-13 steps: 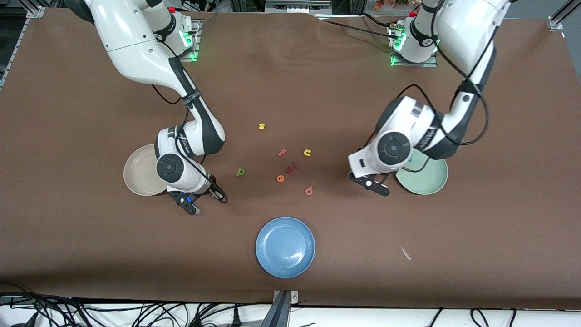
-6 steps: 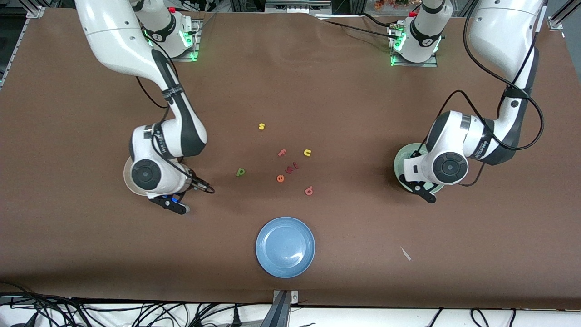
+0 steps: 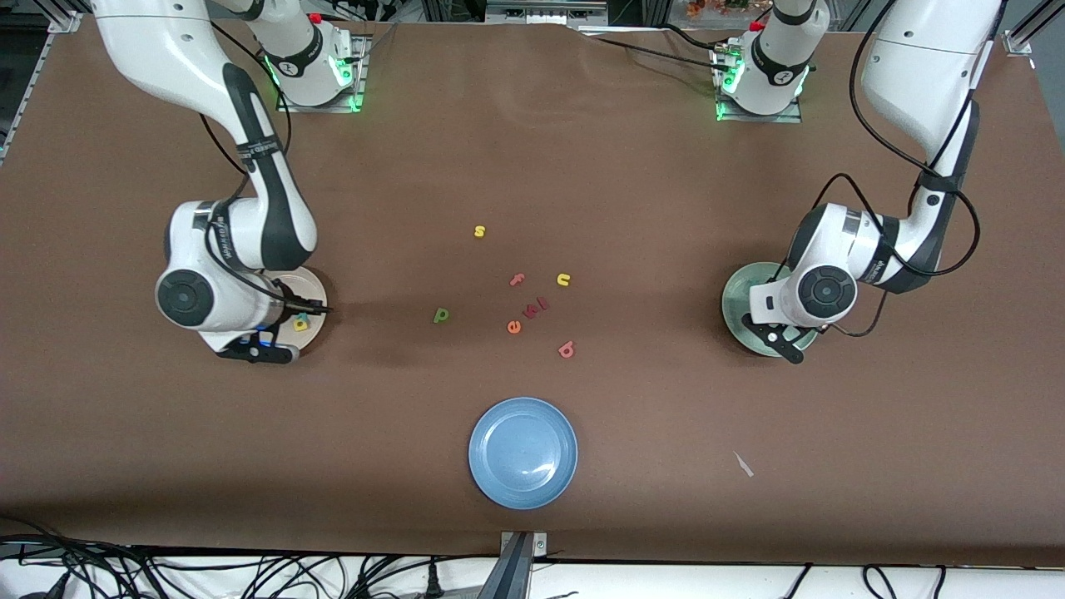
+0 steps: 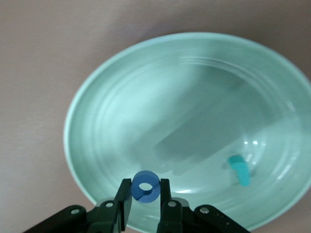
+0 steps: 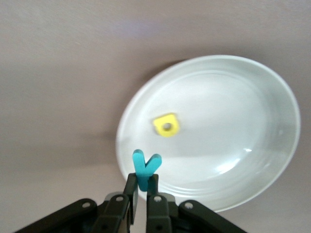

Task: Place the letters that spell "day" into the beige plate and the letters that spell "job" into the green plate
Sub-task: 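Carry and drop blue o in green plate, teal y in white plate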

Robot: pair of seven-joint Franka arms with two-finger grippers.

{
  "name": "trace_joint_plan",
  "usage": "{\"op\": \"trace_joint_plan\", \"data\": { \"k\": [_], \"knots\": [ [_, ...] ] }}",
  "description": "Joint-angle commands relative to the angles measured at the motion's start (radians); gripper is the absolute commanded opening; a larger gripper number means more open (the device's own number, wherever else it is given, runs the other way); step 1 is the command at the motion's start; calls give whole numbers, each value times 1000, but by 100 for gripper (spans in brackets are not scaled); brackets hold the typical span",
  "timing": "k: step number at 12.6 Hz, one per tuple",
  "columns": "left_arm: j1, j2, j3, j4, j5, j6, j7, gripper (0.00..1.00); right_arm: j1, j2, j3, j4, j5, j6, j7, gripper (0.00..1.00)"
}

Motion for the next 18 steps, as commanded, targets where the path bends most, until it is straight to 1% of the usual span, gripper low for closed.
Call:
{"op": "trace_joint_plan", "data": {
  "k": [1,2,3,4,5,6,10,11,13,15,16,18],
  "knots": [
    [3,-31,2,-49,23,45,15,0,7,-63,-32,-127,-11,109,-147,0],
    [5,-36,0,-81,9,68,14,0,7,-51,-43,-130,-12,126,-205,0],
    [9,-36,2,-91,-2,75,14,2,6,-42,-44,-127,-14,124,-218,1],
    [14,-34,2,-92,-2,76,14,7,6,-40,-44,-120,-9,118,-206,71],
    [15,-33,2,-92,-2,76,9,26,7,-42,-44,-112,-9,115,-186,100],
    [15,-34,2,-92,-2,76,6,99,21,-40,-41,-100,-8,112,-165,100],
    [15,-80,0,-75,0,44,18,100,100,-22,-1,-51,-2,104,-30,100],
    [15,-97,-3,-66,-2,27,17,100,122,-20,0,-45,6,114,-5,100],
    [14,-129,-24,-22,-3,-34,15,100,165,-4,3,-19,26,115,91,100],
    [6,-140,-67,55,-5,-130,12,100,222,26,12,-3,52,134,142,100],
    [1,-139,-87,85,-22,-151,6,100,225,38,14,-2,60,164,159,100],
    [-2,-134,-104,133,-142,-151,3,100,236,58,32,3,83,201,212,100]
  ]
}}
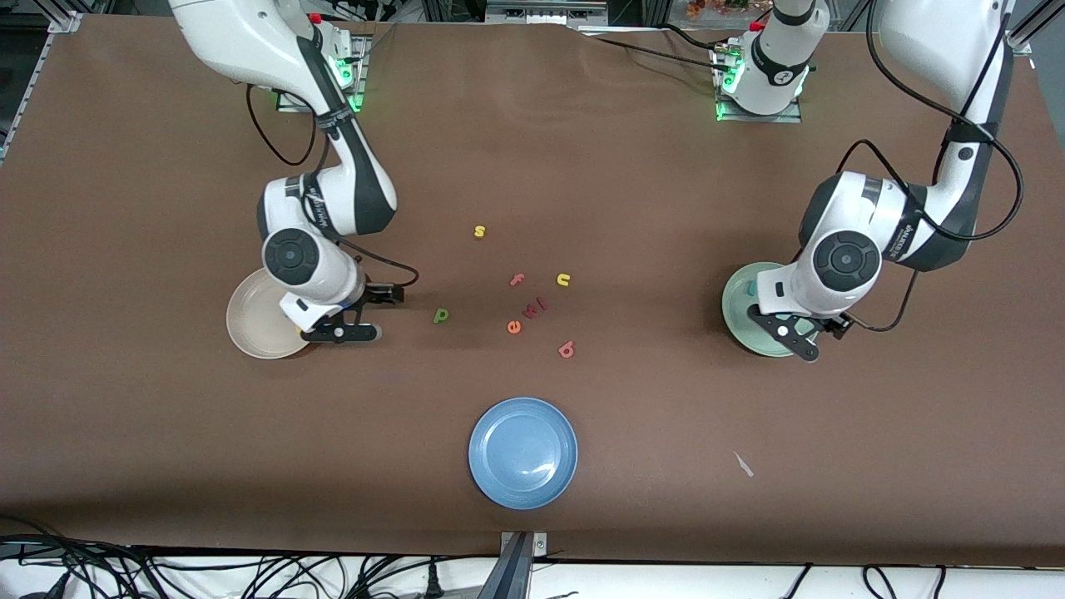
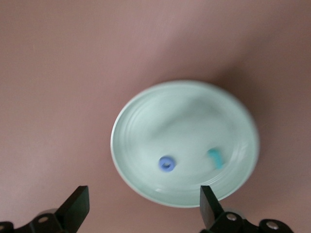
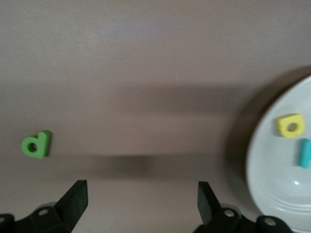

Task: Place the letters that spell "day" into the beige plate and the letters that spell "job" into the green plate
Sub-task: 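Carry and drop blue o in green plate, teal y in white plate, then grasp pink q with the left gripper while the right gripper grasps green d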

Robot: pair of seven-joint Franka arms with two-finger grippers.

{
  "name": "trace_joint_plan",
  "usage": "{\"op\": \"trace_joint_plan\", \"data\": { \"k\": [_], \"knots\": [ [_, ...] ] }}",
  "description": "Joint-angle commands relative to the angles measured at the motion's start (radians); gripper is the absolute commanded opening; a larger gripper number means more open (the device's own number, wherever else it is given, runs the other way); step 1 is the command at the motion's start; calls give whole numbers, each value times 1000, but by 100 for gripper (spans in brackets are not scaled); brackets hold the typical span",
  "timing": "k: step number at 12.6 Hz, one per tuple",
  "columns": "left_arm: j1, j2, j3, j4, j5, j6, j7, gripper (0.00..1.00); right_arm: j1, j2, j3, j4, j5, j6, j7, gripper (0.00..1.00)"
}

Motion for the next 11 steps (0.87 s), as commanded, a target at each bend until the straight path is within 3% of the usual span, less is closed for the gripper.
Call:
{"op": "trace_joint_plan", "data": {
  "k": [1,3,8,11],
  "knots": [
    [-16,16,-7,71,-153,-26,7,100,4,42,22,43,62,30,42,100],
    [-31,56,-9,89,-247,-12,6,100,4,67,39,69,102,31,59,100],
    [-77,120,-59,122,-452,197,21,100,32,157,60,199,104,30,230,100],
    [-140,189,-79,131,-462,348,20,100,44,185,60,214,106,42,243,99]
  ]
}}
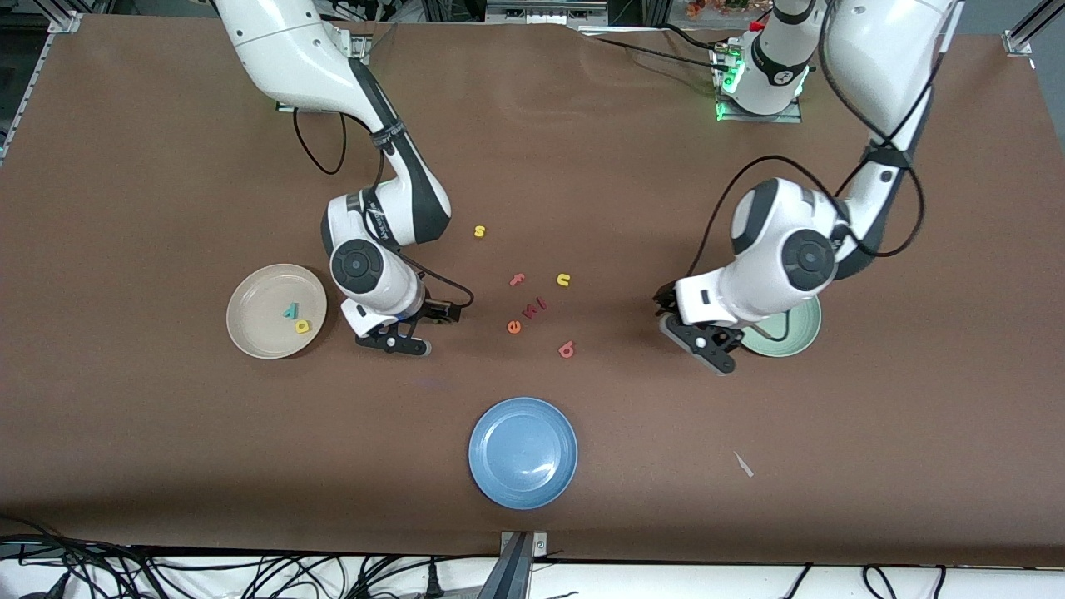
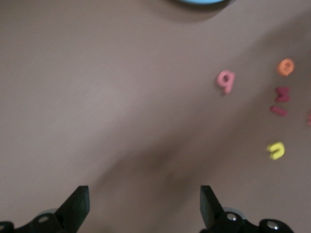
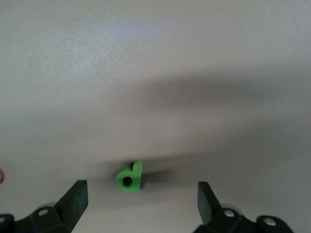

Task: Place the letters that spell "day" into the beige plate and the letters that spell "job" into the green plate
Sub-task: 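Grasp pink q with the left gripper while the right gripper grasps green d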

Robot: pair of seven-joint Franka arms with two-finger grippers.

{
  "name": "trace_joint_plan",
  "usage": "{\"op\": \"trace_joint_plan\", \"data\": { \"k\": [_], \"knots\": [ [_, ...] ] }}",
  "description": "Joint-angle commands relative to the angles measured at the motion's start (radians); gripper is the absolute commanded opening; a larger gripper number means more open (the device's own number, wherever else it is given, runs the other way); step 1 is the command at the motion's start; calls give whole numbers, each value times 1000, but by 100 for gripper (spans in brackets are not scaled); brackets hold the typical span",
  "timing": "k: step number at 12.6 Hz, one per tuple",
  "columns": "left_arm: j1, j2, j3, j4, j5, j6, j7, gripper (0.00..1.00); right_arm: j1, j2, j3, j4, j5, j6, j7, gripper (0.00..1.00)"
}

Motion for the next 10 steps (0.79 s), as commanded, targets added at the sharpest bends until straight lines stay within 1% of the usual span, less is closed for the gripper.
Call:
{"op": "trace_joint_plan", "data": {
  "k": [1,2,4,5,6,7,8,10],
  "knots": [
    [-66,90,-2,60,-31,97,16,100,10,39,-3,35,24,13,20,99],
    [-93,121,-2,77,-33,111,13,100,11,45,-3,37,26,16,22,95],
    [-127,169,-2,111,-34,142,7,100,18,48,9,35,27,36,49,90],
    [-132,187,-2,117,-34,184,6,100,19,53,11,35,26,36,69,88],
    [-152,207,-2,119,-36,230,3,100,19,54,14,35,27,36,71,83],
    [-164,226,-2,125,-38,270,1,100,19,54,17,34,26,36,69,83],
    [-176,246,-2,135,-44,295,-2,100,19,54,17,32,26,36,69,80],
    [-210,282,0,174,-80,306,-25,100,19,56,17,31,27,36,69,72]
  ]
}}
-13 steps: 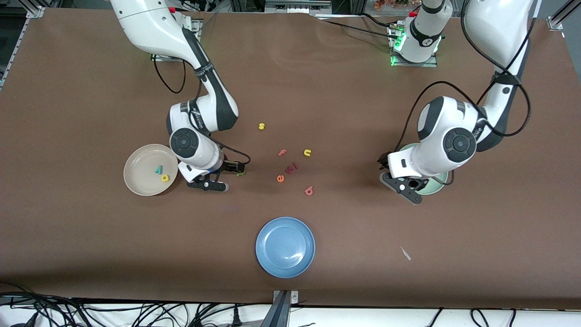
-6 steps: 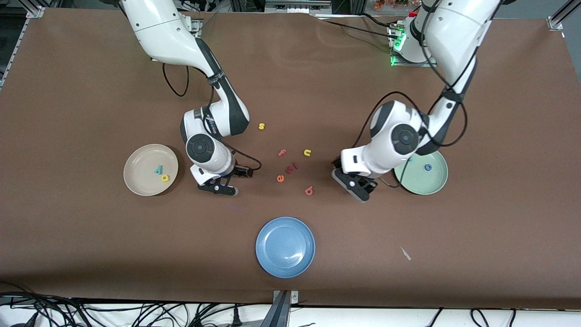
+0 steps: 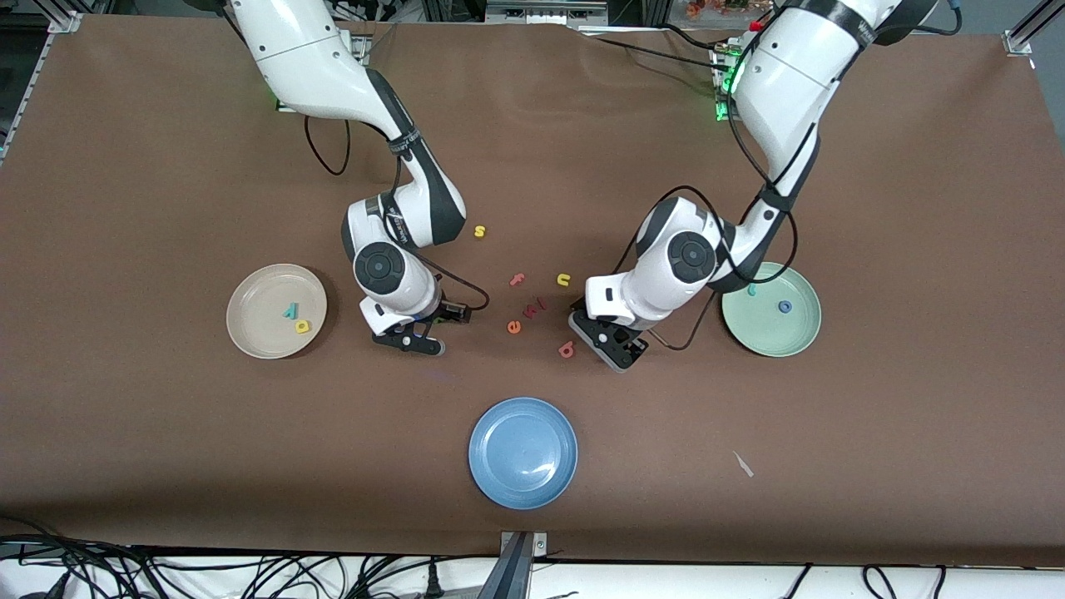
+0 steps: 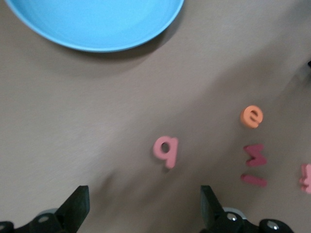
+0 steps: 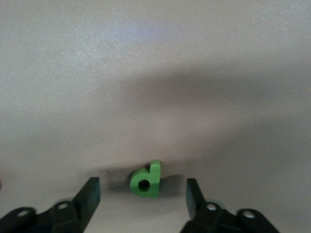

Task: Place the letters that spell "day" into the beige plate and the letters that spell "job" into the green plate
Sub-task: 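Grasp pink q with the left gripper while the right gripper grasps green d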

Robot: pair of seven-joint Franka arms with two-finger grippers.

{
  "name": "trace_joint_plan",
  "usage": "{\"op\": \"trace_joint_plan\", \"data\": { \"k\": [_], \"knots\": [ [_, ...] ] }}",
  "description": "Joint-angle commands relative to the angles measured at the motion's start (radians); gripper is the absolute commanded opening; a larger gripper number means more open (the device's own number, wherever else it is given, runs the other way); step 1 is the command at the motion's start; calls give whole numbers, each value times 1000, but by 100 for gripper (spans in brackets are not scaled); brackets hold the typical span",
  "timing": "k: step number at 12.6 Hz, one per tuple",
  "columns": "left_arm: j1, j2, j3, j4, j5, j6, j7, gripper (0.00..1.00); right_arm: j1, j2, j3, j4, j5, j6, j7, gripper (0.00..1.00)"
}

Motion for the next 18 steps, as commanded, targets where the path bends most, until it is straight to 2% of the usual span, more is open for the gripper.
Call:
{"op": "trace_joint_plan", "data": {
  "k": [1,3,5,7,8,9,10,12,14,18],
  "knots": [
    [-50,64,8,86,-48,16,-42,100,3,20,-1,20,21,4,7,69],
    [-62,87,11,108,-44,35,-47,100,3,20,-1,21,21,4,8,56],
    [-66,92,17,110,-41,41,-32,100,3,21,-1,20,20,4,7,49],
    [-73,124,17,119,-39,104,-34,100,3,21,-1,20,20,1,7,30],
    [-76,133,17,120,-38,116,-31,99,3,21,-1,21,20,1,7,24],
    [-76,136,22,120,-38,116,-30,97,3,21,-1,21,20,1,7,23],
    [-78,135,26,120,-36,116,-30,90,1,21,-1,24,20,1,4,19],
    [-79,135,33,120,-34,118,-29,68,-5,15,-4,49,18,-28,-9,18],
    [-79,135,34,120,-34,116,-30,50,-22,9,-30,130,5,-180,-25,16],
    [-79,136,40,117,-5,116,-32,48,-22,-46,-154,133,0,-378,-228,16]
  ]
}}
